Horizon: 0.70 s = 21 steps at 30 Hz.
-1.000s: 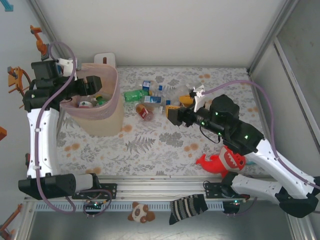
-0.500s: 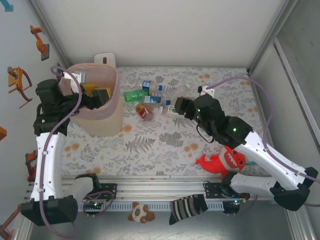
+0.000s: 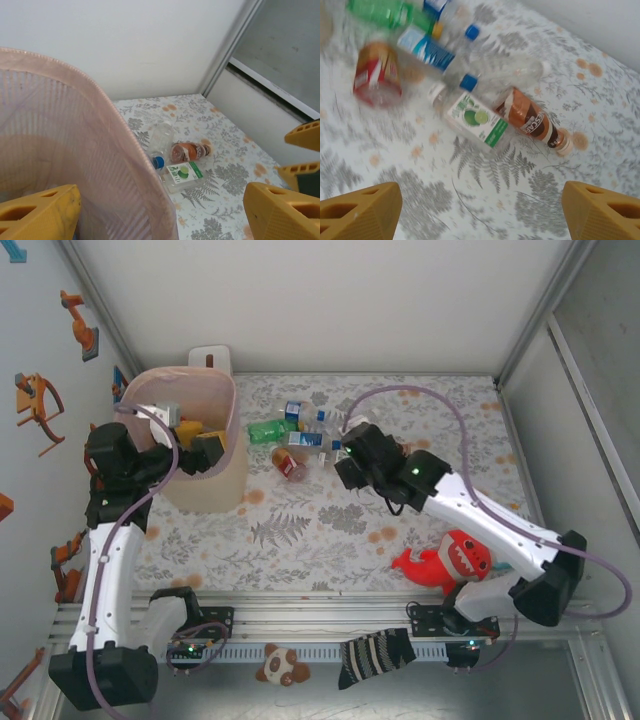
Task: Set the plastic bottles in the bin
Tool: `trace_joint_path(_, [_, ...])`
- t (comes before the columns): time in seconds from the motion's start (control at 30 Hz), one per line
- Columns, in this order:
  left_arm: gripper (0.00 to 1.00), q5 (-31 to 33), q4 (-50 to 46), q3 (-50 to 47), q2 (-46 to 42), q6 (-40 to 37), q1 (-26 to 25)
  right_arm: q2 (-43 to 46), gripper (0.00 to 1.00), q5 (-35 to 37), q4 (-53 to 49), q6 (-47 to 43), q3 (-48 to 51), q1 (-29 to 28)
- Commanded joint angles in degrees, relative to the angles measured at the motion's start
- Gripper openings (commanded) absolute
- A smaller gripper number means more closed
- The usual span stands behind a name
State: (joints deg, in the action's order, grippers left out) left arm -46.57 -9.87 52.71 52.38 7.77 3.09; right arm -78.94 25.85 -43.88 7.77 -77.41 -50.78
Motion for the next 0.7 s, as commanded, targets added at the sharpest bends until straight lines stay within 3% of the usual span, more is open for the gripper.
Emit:
trace_joint_path(0.0, [0.84,-0.99,5.68,-1.75,-1.17,2.33,0.02,-5.50,0.82,-4.90,-7.20,-17.72,-3.96,-0.20])
trace_joint_path(0.2, [0.84,0.41,6.48,-3.31,-3.12,2.95,0.02,-16.83,0.81,-13.12,-6.46,-20.56,-12.29,-0.06])
trace_joint_path(0.5, [0.84,3.11,6.16,-5.33,-6.78,2.78,-0.06,-36.09,0.79,-25.75,-4.33,-0.87,-30.84,2.18])
trace_joint_path(0.67, [0.84,3.26,6.44,-5.60,-7.26,3.04,-0.10,-42.18,0.78,-31.11,-2.89,6.51,-36.42,4.90])
